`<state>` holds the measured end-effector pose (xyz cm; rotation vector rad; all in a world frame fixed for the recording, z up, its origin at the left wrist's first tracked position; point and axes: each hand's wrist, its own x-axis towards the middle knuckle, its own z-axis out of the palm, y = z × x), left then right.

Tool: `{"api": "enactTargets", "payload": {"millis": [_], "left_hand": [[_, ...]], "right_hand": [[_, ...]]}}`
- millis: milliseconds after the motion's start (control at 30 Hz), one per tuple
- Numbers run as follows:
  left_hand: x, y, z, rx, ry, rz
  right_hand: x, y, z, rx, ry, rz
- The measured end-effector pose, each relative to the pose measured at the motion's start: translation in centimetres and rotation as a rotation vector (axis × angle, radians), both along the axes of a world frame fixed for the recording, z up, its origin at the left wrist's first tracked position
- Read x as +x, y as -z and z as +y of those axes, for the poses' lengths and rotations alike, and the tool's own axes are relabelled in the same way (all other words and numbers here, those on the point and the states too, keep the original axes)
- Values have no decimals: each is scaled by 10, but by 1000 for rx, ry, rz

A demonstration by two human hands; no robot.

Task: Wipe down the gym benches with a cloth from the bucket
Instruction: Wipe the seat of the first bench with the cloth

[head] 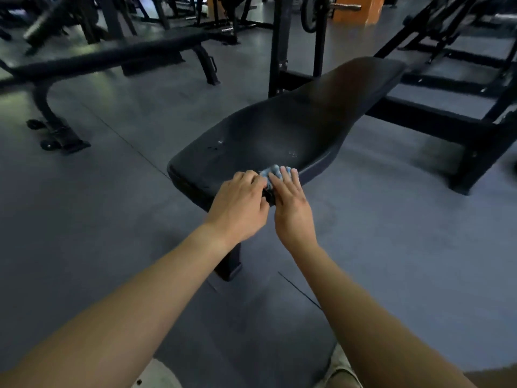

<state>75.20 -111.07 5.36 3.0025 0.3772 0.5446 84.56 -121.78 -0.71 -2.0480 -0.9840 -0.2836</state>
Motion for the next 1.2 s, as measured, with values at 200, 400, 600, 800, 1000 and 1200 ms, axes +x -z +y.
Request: {"api": "enactTargets", "payload": {"millis": [200, 400, 600, 800, 1000, 1200], "left_hand": [[21, 2, 1, 113, -6, 130], [24, 15, -4, 181, -50, 59], [36, 12, -8, 176, -88, -51], [41, 12, -4, 181, -103, -77], [41, 13, 0, 185, -83, -79], [43, 10, 2, 153, -67, -68]], "right_hand": [[53, -8, 7, 104, 243, 236], [109, -22, 16, 263, 271, 545], [49, -2, 29, 478, 257, 675], [17, 8, 35, 485, 225, 666], [98, 7, 25, 426, 292, 671], [119, -9, 24, 417, 328, 857]]}}
